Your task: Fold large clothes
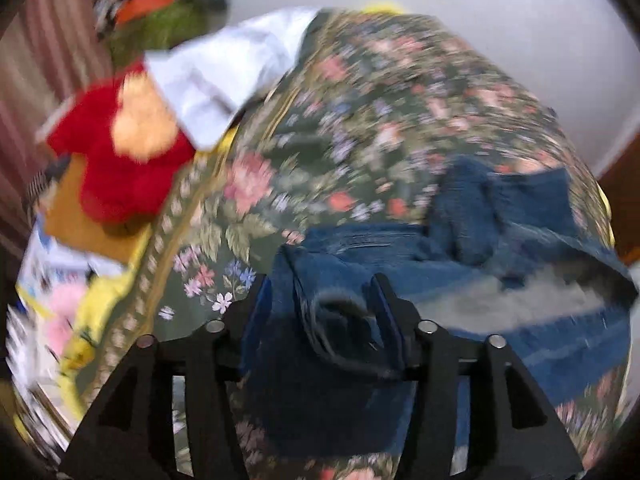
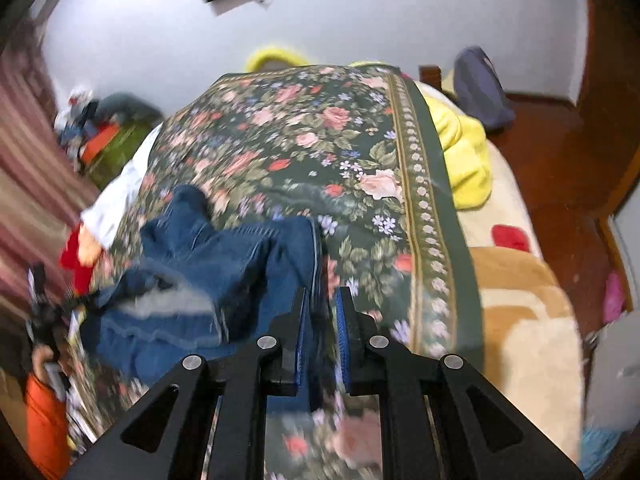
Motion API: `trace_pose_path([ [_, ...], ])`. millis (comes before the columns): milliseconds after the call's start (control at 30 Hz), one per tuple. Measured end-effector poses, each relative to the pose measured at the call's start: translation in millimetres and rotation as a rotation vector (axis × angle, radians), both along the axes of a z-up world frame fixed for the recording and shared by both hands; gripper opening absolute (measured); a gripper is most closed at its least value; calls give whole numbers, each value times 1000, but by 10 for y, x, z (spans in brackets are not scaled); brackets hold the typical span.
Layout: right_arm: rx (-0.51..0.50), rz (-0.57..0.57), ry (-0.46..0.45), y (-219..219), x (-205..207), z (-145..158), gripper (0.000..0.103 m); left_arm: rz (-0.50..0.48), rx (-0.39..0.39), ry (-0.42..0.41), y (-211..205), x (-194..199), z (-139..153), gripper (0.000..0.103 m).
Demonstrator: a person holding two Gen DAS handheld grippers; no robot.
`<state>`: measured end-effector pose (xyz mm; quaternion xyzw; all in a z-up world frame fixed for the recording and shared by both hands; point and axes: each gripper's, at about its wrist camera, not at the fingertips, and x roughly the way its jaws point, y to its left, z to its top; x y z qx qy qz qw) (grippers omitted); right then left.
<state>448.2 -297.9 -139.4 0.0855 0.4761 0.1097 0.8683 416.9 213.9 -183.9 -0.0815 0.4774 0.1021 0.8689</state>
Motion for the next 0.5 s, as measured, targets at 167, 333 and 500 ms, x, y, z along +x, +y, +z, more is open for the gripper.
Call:
trace_pose_path([
  [167,-60,101,-61,243,-334,253,10,-118,131,-113,-440,-362,408,81],
  [333,-34,198,-77,584,-496,308,10,-280,195,-84,-945,-514,327,86],
  [500,-47,287,-34,998,-501,45,10,-399,193,5,-1311,-498,-153,87],
])
